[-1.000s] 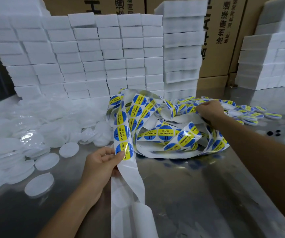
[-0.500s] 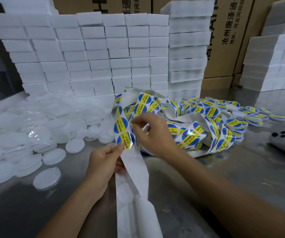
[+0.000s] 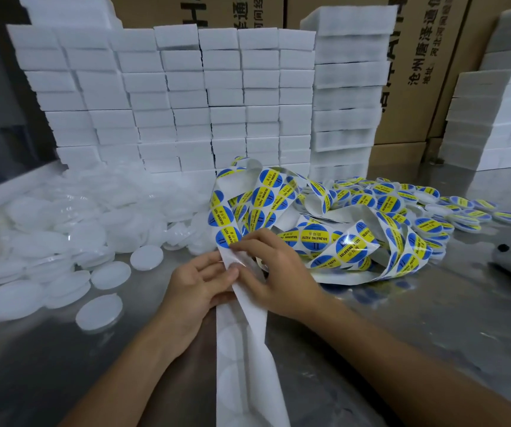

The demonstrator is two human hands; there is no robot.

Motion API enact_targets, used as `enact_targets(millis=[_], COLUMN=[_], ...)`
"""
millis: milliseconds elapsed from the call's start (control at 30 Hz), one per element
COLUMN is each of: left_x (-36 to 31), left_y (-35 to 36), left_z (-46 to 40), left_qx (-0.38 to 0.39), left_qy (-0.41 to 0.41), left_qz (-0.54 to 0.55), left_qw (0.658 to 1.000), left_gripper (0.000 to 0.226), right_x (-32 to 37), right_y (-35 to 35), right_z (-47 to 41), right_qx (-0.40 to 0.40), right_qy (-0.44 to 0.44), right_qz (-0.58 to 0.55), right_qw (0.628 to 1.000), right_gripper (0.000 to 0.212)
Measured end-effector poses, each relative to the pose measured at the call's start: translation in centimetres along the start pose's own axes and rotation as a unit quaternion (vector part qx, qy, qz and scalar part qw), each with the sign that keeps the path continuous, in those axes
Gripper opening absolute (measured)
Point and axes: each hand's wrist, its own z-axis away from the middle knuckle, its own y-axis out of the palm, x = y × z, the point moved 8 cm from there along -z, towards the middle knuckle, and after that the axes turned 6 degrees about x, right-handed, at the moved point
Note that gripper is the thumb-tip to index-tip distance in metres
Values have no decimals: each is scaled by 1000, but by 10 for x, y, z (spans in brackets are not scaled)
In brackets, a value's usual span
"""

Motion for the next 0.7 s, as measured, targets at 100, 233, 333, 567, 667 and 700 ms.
enact_targets(millis=[100,233,333,567,667,700], left_x=[-1,-7,-16,-24,-28,-28], left_y=[-3,-6,0,10,12,13], left_z=[1,4,6,9,10,10], left_qx=[-36,-87,-87,-57,-53,-49], left_qy=[10,37,67,88,103,108], left_qz=[-16,-102,-169,-230,-248,-251], left_qw=[999,990,980,968,962,961], left_gripper=[28,24,34,45,47,48], right_x=[0,1,5,11,14,13], right_y=[-1,-4,-9,-14,-12,-12], right_z=[-1,-1,0,-1,-2,-2], right_qx=[0,-17,-46,-80,-68,-66], right_qy=[-5,-11,-25,-67,-82,-79], right_qz=[3,38,68,120,135,135], right_qw=[1000,999,996,987,985,986], right_gripper=[25,23,21,16,14,14])
